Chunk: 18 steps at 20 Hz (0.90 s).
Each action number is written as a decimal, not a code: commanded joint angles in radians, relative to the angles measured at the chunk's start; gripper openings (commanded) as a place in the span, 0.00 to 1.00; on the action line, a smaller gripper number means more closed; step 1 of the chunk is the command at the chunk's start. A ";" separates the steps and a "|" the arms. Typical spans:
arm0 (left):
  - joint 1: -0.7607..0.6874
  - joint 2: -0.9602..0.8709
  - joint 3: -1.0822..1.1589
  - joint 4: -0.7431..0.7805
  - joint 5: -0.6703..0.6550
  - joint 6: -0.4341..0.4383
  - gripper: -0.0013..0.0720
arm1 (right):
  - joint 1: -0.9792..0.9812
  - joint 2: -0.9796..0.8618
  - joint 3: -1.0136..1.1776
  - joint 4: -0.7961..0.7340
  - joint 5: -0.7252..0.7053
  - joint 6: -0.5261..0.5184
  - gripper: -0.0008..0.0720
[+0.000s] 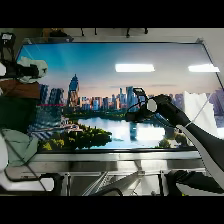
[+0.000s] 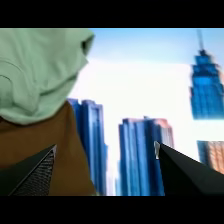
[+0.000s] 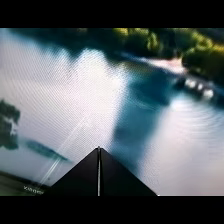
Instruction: Fold the shirts.
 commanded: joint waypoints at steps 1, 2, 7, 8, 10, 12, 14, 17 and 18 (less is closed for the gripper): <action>0.092 -0.405 0.371 0.053 0.041 -0.006 0.97 | 0.001 0.000 0.000 0.000 0.000 0.000 0.03; 0.113 -0.476 0.414 0.051 0.080 -0.006 0.97 | 0.001 0.000 0.000 0.000 0.000 0.000 0.03; 0.170 -0.587 0.280 0.053 0.467 -0.005 0.97 | 0.001 0.000 0.000 0.000 0.000 0.000 0.03; 0.178 -0.617 0.297 0.053 0.468 -0.005 0.97 | 0.001 0.000 0.000 0.000 0.000 0.000 0.03; 0.182 -0.672 0.344 0.051 0.459 -0.006 0.77 | 0.001 0.000 0.000 0.000 0.000 0.000 0.03; 0.181 -0.673 0.333 0.051 0.474 -0.005 0.18 | 0.001 0.000 0.000 0.000 0.001 0.000 0.03; 0.166 -0.634 0.322 0.051 0.467 -0.005 0.04 | 0.001 0.000 0.000 0.000 0.000 0.000 0.03; 0.128 -0.521 0.323 0.050 0.457 -0.005 0.04 | 0.001 0.000 0.000 0.000 0.000 0.000 0.03; 0.111 -0.471 0.322 0.050 0.450 -0.006 0.04 | 0.001 0.000 0.000 0.000 0.000 0.000 0.03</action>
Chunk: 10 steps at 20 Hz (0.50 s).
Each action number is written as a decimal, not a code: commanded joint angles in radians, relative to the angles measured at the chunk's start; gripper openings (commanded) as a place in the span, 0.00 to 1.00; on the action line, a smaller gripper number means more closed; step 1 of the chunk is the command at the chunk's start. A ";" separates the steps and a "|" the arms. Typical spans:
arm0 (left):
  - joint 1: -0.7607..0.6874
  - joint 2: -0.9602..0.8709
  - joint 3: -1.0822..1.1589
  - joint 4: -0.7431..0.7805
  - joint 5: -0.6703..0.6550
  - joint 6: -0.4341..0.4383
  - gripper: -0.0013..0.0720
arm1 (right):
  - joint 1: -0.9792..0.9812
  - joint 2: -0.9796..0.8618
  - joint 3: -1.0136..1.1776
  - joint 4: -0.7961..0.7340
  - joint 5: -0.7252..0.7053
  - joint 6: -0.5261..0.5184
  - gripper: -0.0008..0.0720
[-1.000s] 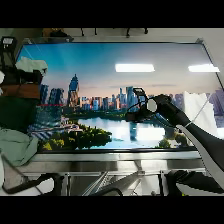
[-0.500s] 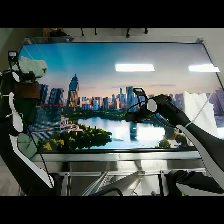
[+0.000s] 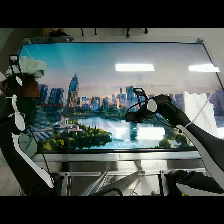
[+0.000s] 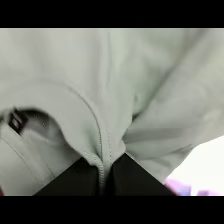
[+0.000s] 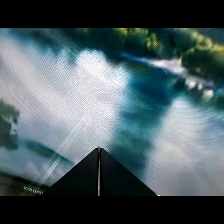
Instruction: Fold the shirts.
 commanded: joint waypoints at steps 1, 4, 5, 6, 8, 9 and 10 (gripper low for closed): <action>-0.047 0.137 -0.001 -0.003 -0.010 0.000 0.04 | 0.001 0.000 0.000 0.000 0.000 0.000 0.03; -0.109 0.297 -0.001 -0.003 -0.084 0.000 0.04 | 0.001 0.000 0.000 0.000 0.000 0.000 0.03; -0.131 0.348 -0.001 -0.003 -0.133 0.000 0.04 | 0.001 0.000 0.000 0.000 0.000 0.000 0.03; -0.150 0.389 -0.001 -0.003 -0.196 -0.001 0.04 | 0.001 0.000 0.000 0.000 0.000 0.000 0.03; -0.176 0.444 -0.018 0.000 -0.351 -0.001 0.04 | 0.001 0.000 0.000 0.000 0.000 0.000 0.03; -0.178 0.465 -0.055 0.000 -0.417 0.000 0.04 | 0.001 0.000 0.000 0.000 0.000 0.000 0.03; -0.170 0.478 -0.111 0.000 -0.500 0.000 0.04 | 0.001 0.000 0.000 0.000 0.000 0.000 0.03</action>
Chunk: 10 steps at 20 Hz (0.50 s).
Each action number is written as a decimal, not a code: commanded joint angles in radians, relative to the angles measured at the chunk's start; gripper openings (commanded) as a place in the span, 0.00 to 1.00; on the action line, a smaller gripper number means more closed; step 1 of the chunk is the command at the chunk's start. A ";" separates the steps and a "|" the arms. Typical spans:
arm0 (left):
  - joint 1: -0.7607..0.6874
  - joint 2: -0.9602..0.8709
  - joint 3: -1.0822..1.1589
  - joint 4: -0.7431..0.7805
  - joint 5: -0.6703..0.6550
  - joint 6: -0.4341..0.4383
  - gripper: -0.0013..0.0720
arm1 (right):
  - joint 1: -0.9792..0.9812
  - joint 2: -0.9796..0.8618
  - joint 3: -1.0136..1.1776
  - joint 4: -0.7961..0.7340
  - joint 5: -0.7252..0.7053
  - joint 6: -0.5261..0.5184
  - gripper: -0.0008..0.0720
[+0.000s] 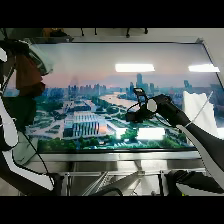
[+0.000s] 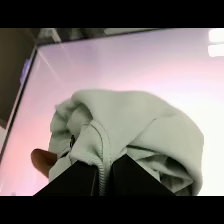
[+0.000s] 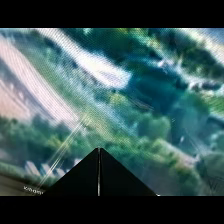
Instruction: Fold the shirts.
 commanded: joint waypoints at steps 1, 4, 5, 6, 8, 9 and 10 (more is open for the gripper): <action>-0.005 0.061 -0.098 0.006 -0.271 0.001 0.04 | 0.001 0.000 0.000 0.000 0.000 0.000 0.03; 0.032 0.059 -0.229 0.003 -0.375 0.000 0.04 | 0.001 0.000 0.000 0.000 0.000 0.000 0.03; 0.046 0.059 -0.269 0.001 -0.372 0.000 0.10 | 0.001 0.000 0.000 0.000 0.000 0.000 0.03; 0.051 0.059 -0.290 -0.007 -0.369 -0.001 0.79 | 0.001 0.000 0.000 0.000 0.000 0.000 0.03; 0.053 0.059 -0.273 -0.057 -0.319 -0.019 0.98 | 0.001 0.000 0.000 0.000 0.000 0.000 0.03; 0.047 0.059 -0.235 -0.086 -0.290 -0.018 0.98 | 0.001 0.000 0.000 0.000 0.001 0.000 0.03; 0.034 0.059 -0.191 -0.111 -0.241 -0.010 0.98 | 0.001 0.000 0.000 0.000 0.000 0.000 0.03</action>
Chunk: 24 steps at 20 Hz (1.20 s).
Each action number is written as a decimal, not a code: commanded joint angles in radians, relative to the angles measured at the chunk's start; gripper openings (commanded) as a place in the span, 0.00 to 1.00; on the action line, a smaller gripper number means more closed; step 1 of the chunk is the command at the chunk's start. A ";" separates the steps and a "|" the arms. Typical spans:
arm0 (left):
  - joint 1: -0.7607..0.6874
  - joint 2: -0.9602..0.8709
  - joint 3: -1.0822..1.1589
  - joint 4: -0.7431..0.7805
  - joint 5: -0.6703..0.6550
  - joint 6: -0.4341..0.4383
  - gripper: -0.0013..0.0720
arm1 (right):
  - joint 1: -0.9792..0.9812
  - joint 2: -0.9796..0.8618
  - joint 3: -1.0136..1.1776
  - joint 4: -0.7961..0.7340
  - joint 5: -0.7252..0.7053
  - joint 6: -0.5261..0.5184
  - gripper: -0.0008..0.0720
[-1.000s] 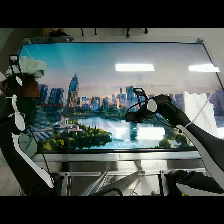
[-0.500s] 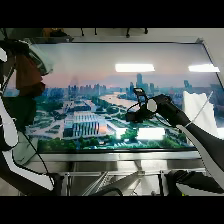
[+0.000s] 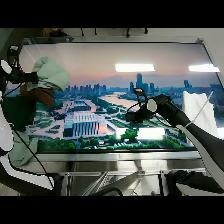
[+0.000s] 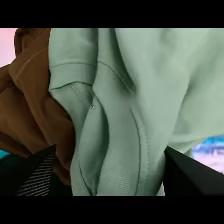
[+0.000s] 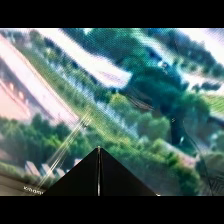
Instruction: Fold the shirts.
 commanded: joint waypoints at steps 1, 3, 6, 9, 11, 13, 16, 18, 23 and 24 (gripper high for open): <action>-0.026 -0.001 0.094 -0.089 0.120 0.020 0.98 | 0.001 0.000 0.000 0.000 0.000 0.000 0.03; -0.057 -0.043 0.193 -0.132 0.205 0.037 0.98 | 0.001 0.000 0.000 0.000 0.000 0.000 0.03; -0.083 -0.175 0.280 -0.142 0.205 0.038 0.98 | 0.001 0.000 0.000 0.000 0.001 0.000 0.03; -0.083 -0.300 0.277 -0.022 0.187 0.037 0.98 | 0.001 0.000 0.000 0.000 0.000 0.000 0.03; -0.083 -0.367 0.277 0.050 0.154 0.037 0.98 | 0.001 0.000 0.000 0.000 0.001 0.000 0.03; -0.083 -0.424 0.277 0.072 0.128 0.037 0.98 | 0.001 0.000 0.000 0.000 0.000 0.000 0.03; -0.084 -0.479 0.275 0.076 0.084 0.037 0.59 | 0.001 0.000 0.000 0.000 0.001 0.000 0.03; -0.084 -0.473 0.276 0.095 0.045 0.029 0.04 | 0.001 0.000 0.000 0.000 0.000 0.000 0.03; -0.146 -0.284 0.331 0.091 0.138 0.026 0.04 | 0.001 0.000 0.000 0.000 0.001 0.000 0.03; -0.172 -0.215 0.329 0.089 0.192 0.025 0.04 | 0.001 0.000 0.000 0.000 0.000 0.000 0.03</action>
